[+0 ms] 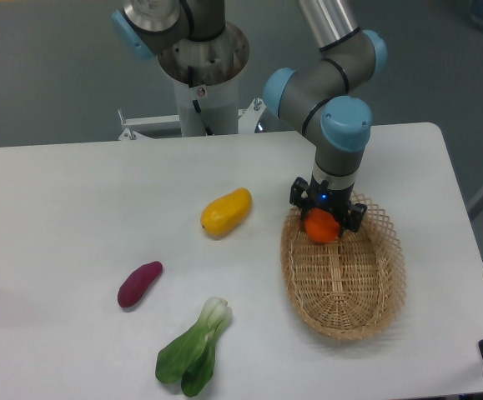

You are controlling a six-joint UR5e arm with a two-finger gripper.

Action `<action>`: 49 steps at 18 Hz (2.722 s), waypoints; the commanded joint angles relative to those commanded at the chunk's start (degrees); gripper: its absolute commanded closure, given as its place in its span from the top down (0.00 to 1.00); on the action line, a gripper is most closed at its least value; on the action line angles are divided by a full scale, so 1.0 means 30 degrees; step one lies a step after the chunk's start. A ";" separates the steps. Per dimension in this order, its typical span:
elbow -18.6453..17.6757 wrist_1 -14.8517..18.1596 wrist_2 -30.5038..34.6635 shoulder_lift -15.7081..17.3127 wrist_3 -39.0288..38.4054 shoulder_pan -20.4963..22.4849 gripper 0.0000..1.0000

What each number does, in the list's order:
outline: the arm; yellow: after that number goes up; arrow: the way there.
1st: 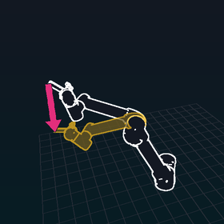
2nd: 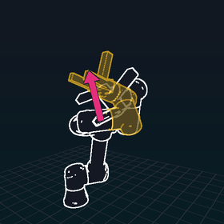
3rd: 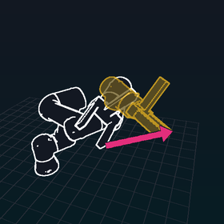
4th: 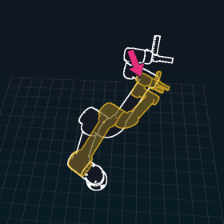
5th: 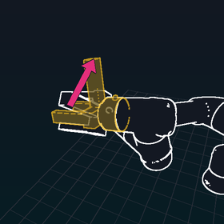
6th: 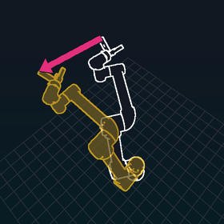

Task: Pick up the orange from the basket
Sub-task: 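Lower the gripper around the orange in the wicker basket, then close the gripper on the orange, then lift the orange out of the basket and move it toward the mango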

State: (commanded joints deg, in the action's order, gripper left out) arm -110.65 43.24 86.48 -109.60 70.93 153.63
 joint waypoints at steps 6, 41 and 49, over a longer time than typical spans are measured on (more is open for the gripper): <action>0.0293 0.0000 -0.0029 0.0029 0.0059 0.0000 0.65; 0.7324 0.4775 -0.1523 0.2344 -0.7763 -0.5918 0.65; 0.7354 0.4717 -0.1494 0.2314 -0.7793 -0.5918 0.65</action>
State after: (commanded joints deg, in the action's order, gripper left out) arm -88.59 57.39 82.00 -102.66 47.55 135.88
